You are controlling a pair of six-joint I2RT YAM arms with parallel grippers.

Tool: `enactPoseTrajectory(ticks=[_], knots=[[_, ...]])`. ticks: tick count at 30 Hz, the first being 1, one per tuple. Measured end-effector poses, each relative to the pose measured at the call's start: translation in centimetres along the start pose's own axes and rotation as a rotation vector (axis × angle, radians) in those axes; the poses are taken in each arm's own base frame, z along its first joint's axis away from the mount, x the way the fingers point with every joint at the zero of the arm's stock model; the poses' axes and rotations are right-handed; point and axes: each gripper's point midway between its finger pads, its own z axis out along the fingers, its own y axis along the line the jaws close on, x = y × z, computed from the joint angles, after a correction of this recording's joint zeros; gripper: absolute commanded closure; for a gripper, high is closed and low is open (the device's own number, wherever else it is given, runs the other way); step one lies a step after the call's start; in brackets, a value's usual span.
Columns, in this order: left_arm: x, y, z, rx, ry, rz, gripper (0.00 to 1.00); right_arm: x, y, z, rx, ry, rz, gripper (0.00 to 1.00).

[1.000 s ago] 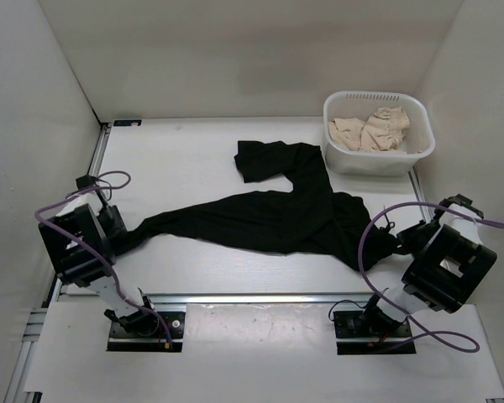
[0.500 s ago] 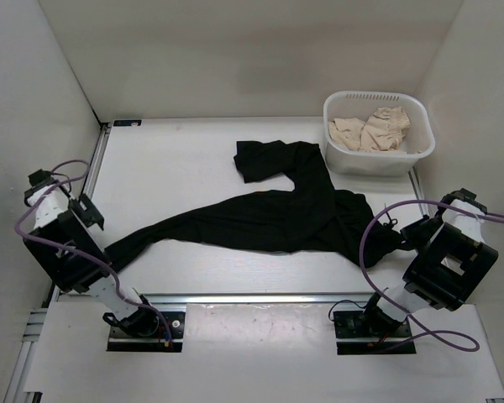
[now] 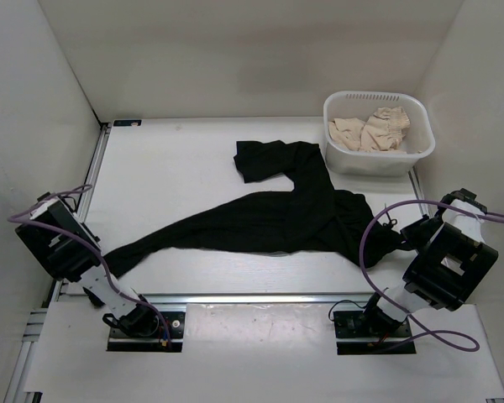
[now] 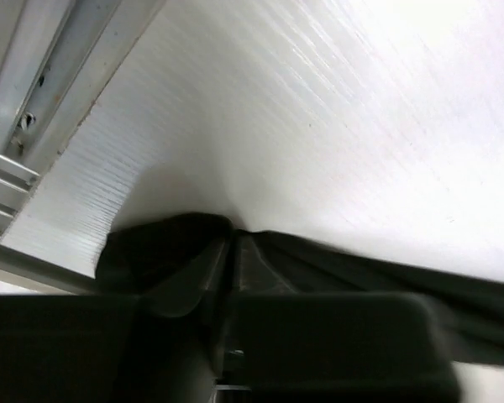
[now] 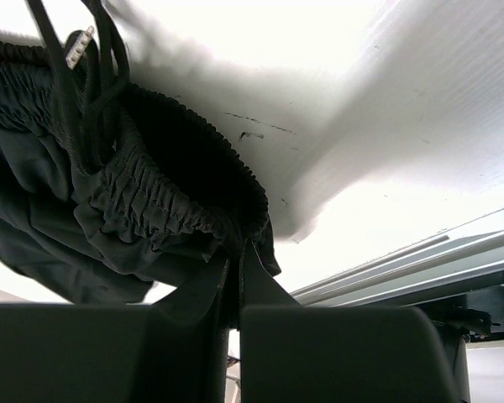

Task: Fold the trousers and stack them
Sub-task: Flatten the trousers out

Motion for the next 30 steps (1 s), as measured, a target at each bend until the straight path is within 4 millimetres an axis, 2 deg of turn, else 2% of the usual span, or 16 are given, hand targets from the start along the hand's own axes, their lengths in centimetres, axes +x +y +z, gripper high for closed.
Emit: enactPoseTrajectory(ticks=[5, 8, 11, 13, 14, 16, 18, 19, 20, 22, 24, 26, 28, 30], knots=[[-0.6, -0.1, -0.6, -0.008, 0.001, 0.02, 0.86, 0.3, 1.0, -0.4, -0.025, 0.019, -0.019, 1.0], [-4.6, -0.6, -3.3, -0.007, -0.114, 0.032, 0.86, -1.1, 3.4, -2.8, -0.048, -0.017, -0.072, 1.0], [-10.7, -2.3, -9.7, 0.018, -0.35, 0.06, 0.86, -3.8, 6.8, -6.9, -0.092, -0.145, -0.145, 1.0], [-13.8, -3.5, -15.9, 0.048, -0.546, 0.077, 0.86, -4.8, 8.0, -9.2, -0.11, -0.222, -0.171, 1.0], [-14.5, -3.9, -18.7, 0.062, -0.629, 0.081, 0.86, -4.9, 8.1, -9.8, -0.108, -0.247, -0.174, 1.0], [-14.6, -3.9, -23.7, 0.08, -0.771, 0.078, 0.86, -4.5, 7.5, -10.6, -0.086, -0.268, -0.166, 1.0], [-13.7, -3.4, -26.8, 0.082, -0.867, 0.068, 0.86, -4.2, 6.9, -10.7, -0.058, -0.264, -0.155, 1.0], [-13.1, -3.2, -27.4, 0.081, -0.892, 0.064, 0.86, -4.1, 6.6, -10.6, -0.042, -0.262, -0.15, 1.0], [-12.4, -3.0, -27.3, 0.075, -0.901, 0.06, 0.86, -4.1, 6.2, -10.5, -0.026, -0.26, -0.145, 1.0], [-11.2, -2.6, -25.3, 0.056, -0.883, 0.052, 0.86, -3.9, 5.4, -10.0, 0.011, -0.251, -0.134, 1.0], [-9.5, -2.0, -20.9, 0.028, -0.788, 0.044, 0.86, -3.6, 4.2, -9.0, 0.055, -0.242, -0.122, 1.0], [-7.2, -1.0, -15.5, -0.008, -0.652, 0.029, 0.86, -2.5, 2.2, -7.8, 0.119, -0.217, -0.102, 1.0], [-4.3, 0.5, -10.6, -0.051, -0.524, 0.001, 0.86, -1.1, -0.3, -6.5, 0.2, -0.199, -0.082, 0.99], [-1.3, 2.2, -7.0, -0.097, -0.419, -0.036, 0.86, 0.4, -3.1, -5.5, 0.3, -0.175, -0.048, 0.99]])
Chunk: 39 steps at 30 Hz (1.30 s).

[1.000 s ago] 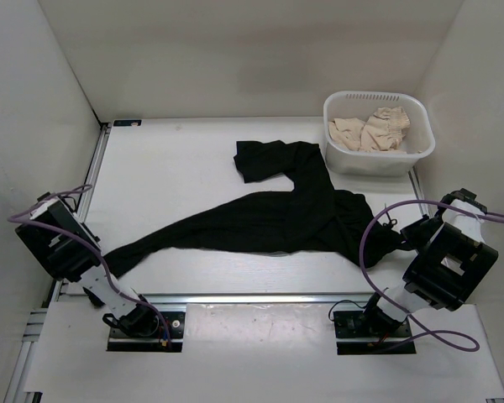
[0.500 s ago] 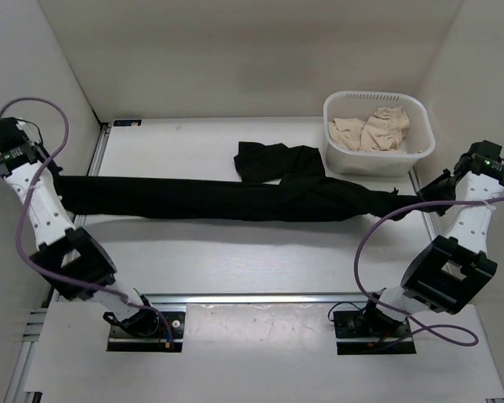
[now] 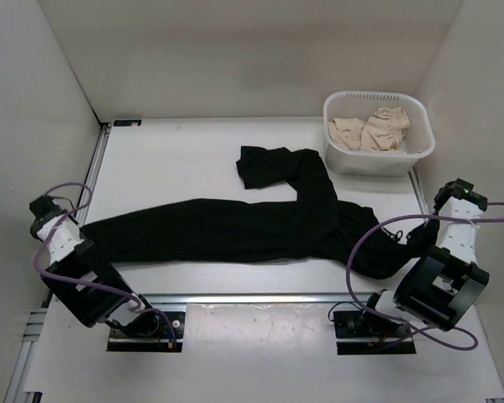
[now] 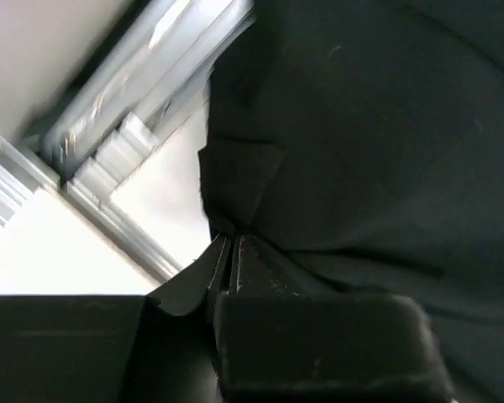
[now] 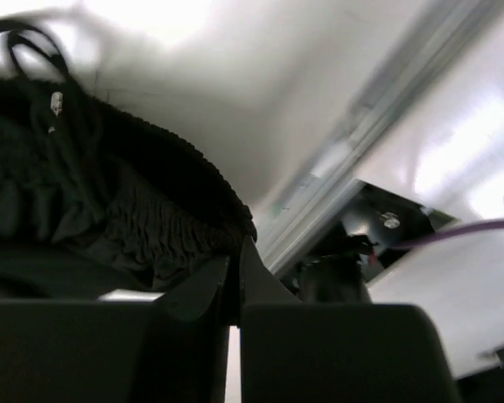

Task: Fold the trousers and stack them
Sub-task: Flatten the trousers out

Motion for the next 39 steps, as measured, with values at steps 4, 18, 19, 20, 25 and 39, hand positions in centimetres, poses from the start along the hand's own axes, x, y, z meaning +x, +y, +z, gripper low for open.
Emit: enactPoseTrajectory(ticks=[4, 18, 19, 20, 25, 39], knots=[[4.4, 2.2, 2.0, -0.072, 0.098, -0.046, 0.86, 0.8, -2.2, 1.3, 0.084, 0.021, 0.07, 0.99], [1.5, 5.4, 1.6, -0.123, 0.002, -0.154, 0.86, -0.4, -2.8, 0.3, 0.108, -0.016, 0.139, 0.36], [1.6, 5.4, 1.7, -0.124, 0.004, -0.155, 0.86, -0.1, -2.7, 0.7, 0.099, -0.003, 0.126, 0.31], [1.8, 5.4, 1.8, -0.124, 0.004, -0.156, 0.86, 0.3, -2.4, 1.0, 0.083, 0.013, 0.111, 0.27], [3.0, 5.2, 2.1, -0.125, 0.022, -0.154, 0.84, 1.3, -0.2, 0.9, 0.0, 0.017, -0.015, 0.22], [1.4, 5.1, 0.1, -0.093, 0.02, -0.15, 0.08, 4.4, 10.1, -1.3, -0.146, -0.121, -0.528, 0.25]])
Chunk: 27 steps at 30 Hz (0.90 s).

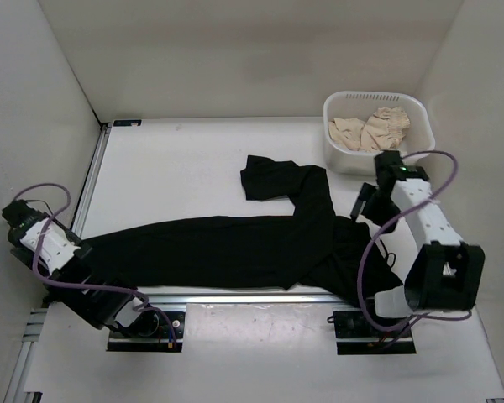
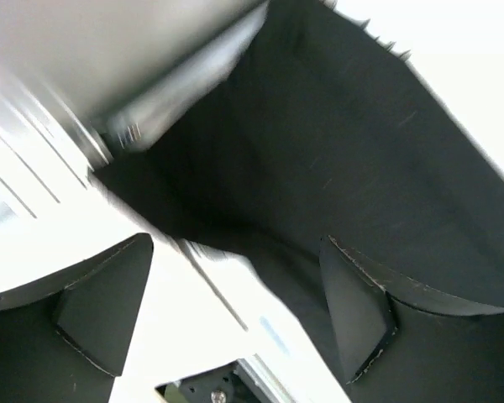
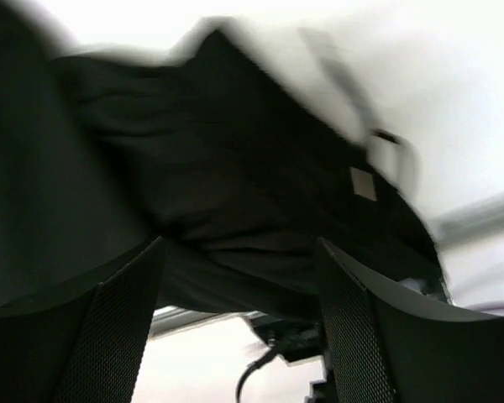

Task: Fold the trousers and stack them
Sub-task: Flatten the trousers out

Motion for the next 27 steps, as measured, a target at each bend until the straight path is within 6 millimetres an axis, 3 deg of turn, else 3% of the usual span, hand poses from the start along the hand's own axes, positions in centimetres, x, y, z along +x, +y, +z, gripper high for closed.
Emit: enactPoseTrajectory(ticks=[4, 7, 10, 12, 15, 16, 19, 20, 21, 24, 27], knots=[[-4.7, -1.3, -2.6, 0.042, -0.108, 0.02, 0.08, -1.2, 6.3, 1.1, -0.065, 0.017, -0.185, 0.19], [-5.0, -3.8, -2.5, 0.076, -0.095, 0.094, 0.1, -2.5, 11.7, 1.8, -0.116, -0.004, -0.298, 0.14], [-2.8, -7.6, -1.5, 0.127, -0.011, 0.219, 0.14, -3.6, 15.4, 3.3, -0.122, 0.003, -0.36, 0.12], [-0.3, -10.7, -1.2, 0.176, 0.041, 0.333, 0.15, -4.5, 17.2, 5.1, -0.104, 0.011, -0.378, 0.12], [4.3, -14.7, -1.1, 0.224, 0.101, 0.526, 0.24, -5.3, 18.6, 8.0, -0.058, 0.03, -0.397, 0.16], [5.8, -15.6, -1.0, 0.233, 0.121, 0.587, 0.34, -5.3, 18.9, 8.9, -0.04, 0.04, -0.406, 0.18], [9.7, -16.9, 0.1, 0.228, 0.204, 0.718, 0.45, -4.6, 18.9, 11.5, -0.003, 0.091, -0.413, 0.34], [9.9, -17.1, 0.0, 0.221, 0.215, 0.745, 0.49, -4.6, 19.0, 11.4, -0.003, 0.094, -0.415, 0.42], [10.0, -17.3, 0.0, 0.213, 0.212, 0.766, 0.51, -4.7, 18.9, 11.4, 0.003, 0.089, -0.418, 0.61], [10.3, -18.1, -0.2, 0.191, 0.226, 0.832, 0.63, -5.0, 18.8, 11.5, 0.016, 0.082, -0.416, 0.97], [10.6, -18.7, -0.2, 0.156, 0.285, 0.897, 0.79, -5.8, 19.0, 11.3, 0.034, 0.06, -0.414, 1.0]])
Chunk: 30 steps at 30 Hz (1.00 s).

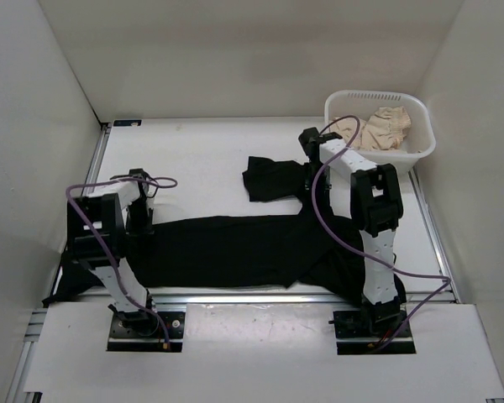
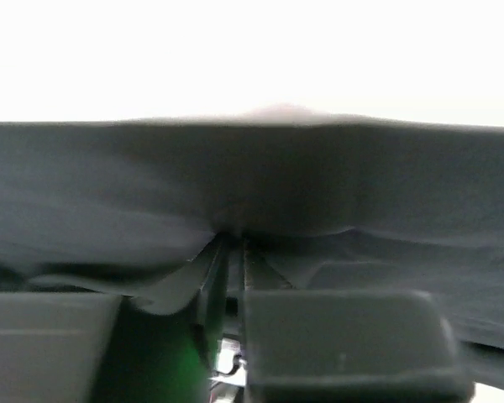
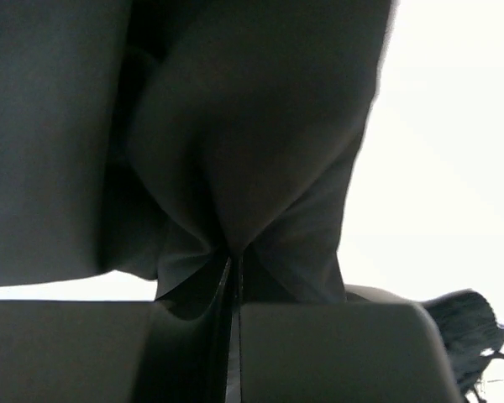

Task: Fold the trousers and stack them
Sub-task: Flatten the trousers out

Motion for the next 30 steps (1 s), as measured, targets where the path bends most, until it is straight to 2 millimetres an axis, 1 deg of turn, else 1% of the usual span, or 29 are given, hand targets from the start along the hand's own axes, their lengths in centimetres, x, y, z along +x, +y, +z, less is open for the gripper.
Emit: enactPoseTrajectory(ticks=[2, 4, 6, 7, 9, 11, 13, 15, 16, 17, 18, 19, 20, 21, 22, 24, 25, 26, 27, 28, 29, 30], knots=[[-0.5, -0.4, 0.0, -0.013, 0.05, 0.04, 0.85, -1.3, -0.2, -0.9, 0.017, -0.04, 0.003, 1.0], [-1.4, -0.6, 0.0, -0.032, 0.086, 0.071, 0.86, -2.9, 0.0, -2.6, 0.019, -0.102, -0.003, 1.0], [-3.1, -0.8, -0.2, -0.047, 0.095, 0.089, 0.86, -4.5, 0.1, -4.6, 0.028, -0.18, -0.002, 1.0], [-4.3, -0.9, -0.3, -0.054, 0.086, 0.096, 0.86, -5.5, 0.1, -6.1, 0.03, -0.232, -0.002, 1.0], [-7.3, -1.2, -0.6, -0.059, 0.046, 0.1, 0.86, -7.2, 0.3, -9.7, 0.02, -0.344, -0.005, 1.0], [-11.4, -1.7, -1.0, -0.061, -0.025, 0.094, 0.86, -8.5, 0.4, -14.0, 0.0, -0.471, -0.015, 1.0], [-15.6, -2.2, -1.4, -0.055, -0.113, 0.077, 0.86, -9.0, 0.8, -17.9, -0.027, -0.576, -0.034, 1.0], [-19.7, -2.6, -1.9, -0.051, -0.205, 0.06, 0.86, -8.6, 2.0, -21.5, -0.074, -0.662, -0.08, 1.0], [-21.9, -2.8, -2.2, -0.046, -0.261, 0.047, 0.86, -8.1, 3.2, -22.8, -0.11, -0.689, -0.115, 1.0], [-23.6, -2.9, -2.4, -0.044, -0.305, 0.037, 0.86, -7.3, 4.8, -24.0, -0.153, -0.716, -0.168, 1.0], [-25.1, -3.1, -2.6, -0.038, -0.346, 0.028, 0.82, -6.3, 6.4, -24.8, -0.195, -0.728, -0.222, 1.0], [-26.2, -3.2, -2.7, -0.034, -0.378, 0.021, 0.76, -4.8, 8.5, -25.4, -0.244, -0.731, -0.288, 0.86], [-27.1, -3.3, -2.9, -0.03, -0.402, 0.016, 0.56, -3.0, 10.8, -25.8, -0.305, -0.719, -0.371, 0.74], [-27.6, -3.2, -3.1, -0.029, -0.42, 0.016, 0.4, -1.0, 13.3, -26.1, -0.374, -0.7, -0.46, 0.61], [-28.0, -3.3, -3.2, -0.019, -0.433, 0.015, 0.27, 1.3, 15.9, -26.3, -0.44, -0.67, -0.559, 0.42], [-28.5, -3.0, -3.5, 0.015, -0.455, -0.01, 0.11, 5.3, 20.1, -26.4, -0.535, -0.593, -0.739, 0.25], [-28.6, -3.0, -3.5, 0.04, -0.458, -0.016, 0.09, 7.2, 22.4, -26.4, -0.582, -0.573, -0.828, 0.2], [-28.5, -2.9, -3.5, 0.066, -0.456, -0.027, 0.05, 9.1, 23.9, -26.0, -0.61, -0.545, -0.9, 0.1], [-28.4, -2.6, -3.4, 0.087, -0.454, -0.037, 0.04, 11.0, 24.8, -25.3, -0.621, -0.505, -0.96, 0.06], [-28.1, -2.1, -3.3, 0.113, -0.446, -0.05, 0.03, 12.6, 25.2, -24.7, -0.623, -0.468, -1.012, 0.01], [-27.7, -1.4, -3.2, 0.136, -0.436, -0.067, 0.03, 13.8, 25.3, -24.2, -0.619, -0.44, -1.049, 0.01], [-27.3, -0.5, -3.2, 0.155, -0.429, -0.088, 0.03, 14.5, 25.1, -23.9, -0.61, -0.42, -1.068, 0.01]])
